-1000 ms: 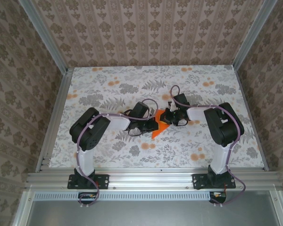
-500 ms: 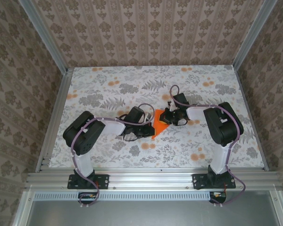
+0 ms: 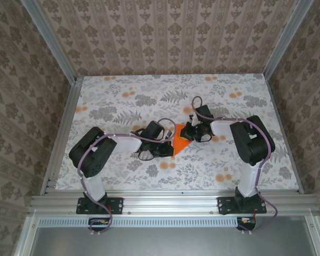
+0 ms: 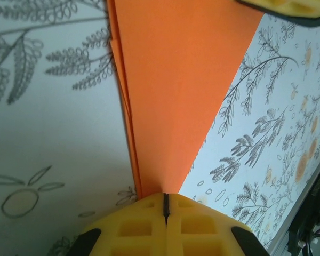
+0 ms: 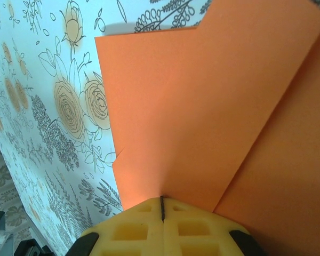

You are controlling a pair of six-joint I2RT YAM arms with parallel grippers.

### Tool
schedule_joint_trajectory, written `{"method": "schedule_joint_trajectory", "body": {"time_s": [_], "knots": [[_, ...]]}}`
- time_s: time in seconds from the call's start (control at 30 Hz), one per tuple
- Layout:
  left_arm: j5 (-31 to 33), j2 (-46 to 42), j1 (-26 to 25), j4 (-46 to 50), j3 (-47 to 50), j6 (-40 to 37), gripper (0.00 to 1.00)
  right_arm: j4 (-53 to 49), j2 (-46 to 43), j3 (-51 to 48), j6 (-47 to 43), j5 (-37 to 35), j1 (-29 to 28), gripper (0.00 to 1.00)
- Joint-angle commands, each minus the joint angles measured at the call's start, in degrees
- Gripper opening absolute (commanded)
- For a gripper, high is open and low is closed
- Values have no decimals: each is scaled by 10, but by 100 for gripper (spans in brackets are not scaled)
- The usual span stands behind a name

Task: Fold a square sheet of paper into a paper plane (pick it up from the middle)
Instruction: Fourth fold the wing at the center of the table.

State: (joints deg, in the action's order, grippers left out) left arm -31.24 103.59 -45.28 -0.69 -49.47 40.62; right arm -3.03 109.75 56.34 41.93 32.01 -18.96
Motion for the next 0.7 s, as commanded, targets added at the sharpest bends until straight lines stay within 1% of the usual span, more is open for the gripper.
{"method": "schedule_joint_trajectory", "body": {"time_s": [0.0,0.27,0.4,0.5,0.67], "knots": [[12,-9,-12,158,21,-26,1,-88,62,-26,-10,-111,0,5],[6,-35,-16,170,17,-42,1,-91,65,-25,-11,-112,0,6],[0,-61,-15,147,8,-30,2,-88,59,-26,-11,-107,0,6],[15,-86,-13,118,-4,-14,4,-71,41,-23,-11,-75,-1,8],[80,-96,-5,91,-24,7,15,-59,-34,9,-6,-26,0,17]]}}
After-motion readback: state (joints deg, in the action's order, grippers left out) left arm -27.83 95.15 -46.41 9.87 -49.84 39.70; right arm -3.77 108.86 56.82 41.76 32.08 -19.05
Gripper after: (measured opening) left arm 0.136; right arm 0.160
